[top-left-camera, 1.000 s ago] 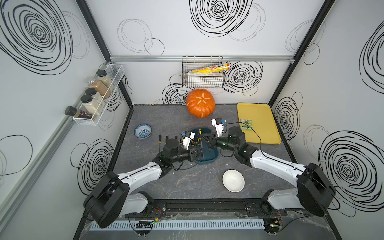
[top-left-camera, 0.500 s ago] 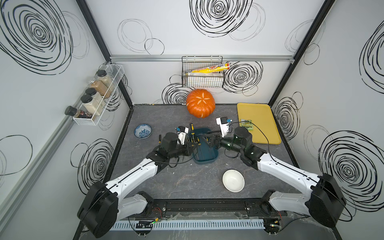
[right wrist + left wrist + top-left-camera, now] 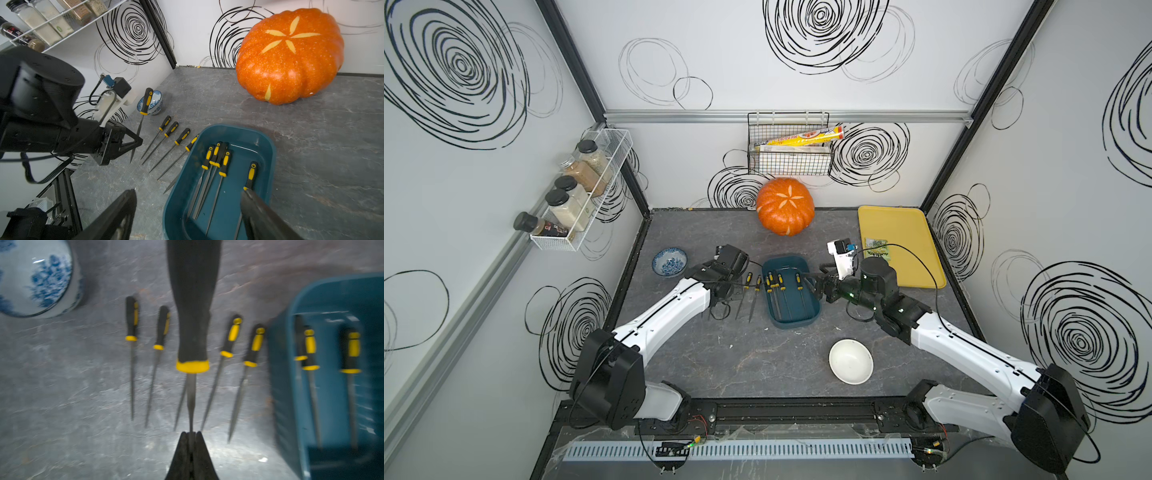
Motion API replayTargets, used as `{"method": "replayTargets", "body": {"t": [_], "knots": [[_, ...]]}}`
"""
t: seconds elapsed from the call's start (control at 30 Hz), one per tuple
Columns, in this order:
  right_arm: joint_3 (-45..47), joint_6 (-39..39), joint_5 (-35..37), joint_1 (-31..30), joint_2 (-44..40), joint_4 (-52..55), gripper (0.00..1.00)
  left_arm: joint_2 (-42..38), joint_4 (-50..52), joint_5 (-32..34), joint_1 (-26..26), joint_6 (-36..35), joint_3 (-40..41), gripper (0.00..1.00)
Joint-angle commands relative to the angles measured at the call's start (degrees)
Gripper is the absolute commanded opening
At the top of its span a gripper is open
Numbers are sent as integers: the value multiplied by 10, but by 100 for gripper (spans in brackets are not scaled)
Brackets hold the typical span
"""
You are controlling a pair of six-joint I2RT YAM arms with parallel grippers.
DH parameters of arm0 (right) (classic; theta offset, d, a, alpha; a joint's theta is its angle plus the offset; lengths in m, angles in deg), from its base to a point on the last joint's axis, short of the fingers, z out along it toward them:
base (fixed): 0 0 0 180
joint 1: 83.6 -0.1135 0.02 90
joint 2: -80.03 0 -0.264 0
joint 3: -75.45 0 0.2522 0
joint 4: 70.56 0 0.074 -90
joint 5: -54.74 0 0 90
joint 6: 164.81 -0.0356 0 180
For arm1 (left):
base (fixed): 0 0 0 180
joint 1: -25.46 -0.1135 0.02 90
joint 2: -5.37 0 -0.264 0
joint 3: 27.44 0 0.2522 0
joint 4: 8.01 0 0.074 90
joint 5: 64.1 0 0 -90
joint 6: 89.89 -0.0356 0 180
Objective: Take the file tool out of the storage box
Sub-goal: Pick up the file tool from the storage box, then place the file tool at the center of the board.
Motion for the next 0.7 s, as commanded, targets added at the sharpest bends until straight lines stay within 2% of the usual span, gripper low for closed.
{"method": "replayTargets", "body": {"t": [0.0, 0.13, 0.27, 0.4, 0.67], "knots": [[16, 15, 17, 4, -31, 5, 83, 12, 50, 54, -34, -22, -2, 0], [27, 14, 15, 9, -40, -2, 84, 47, 51, 62, -64, -36, 0, 0], [29, 16, 12, 11, -40, -1, 84, 121, 68, 83, -97, -47, -7, 0], [33, 15, 11, 10, -45, -3, 84, 137, 68, 73, -125, -60, -30, 0], [33, 14, 7, 11, -43, -3, 84, 227, 104, 110, -143, -84, -82, 0]]}}
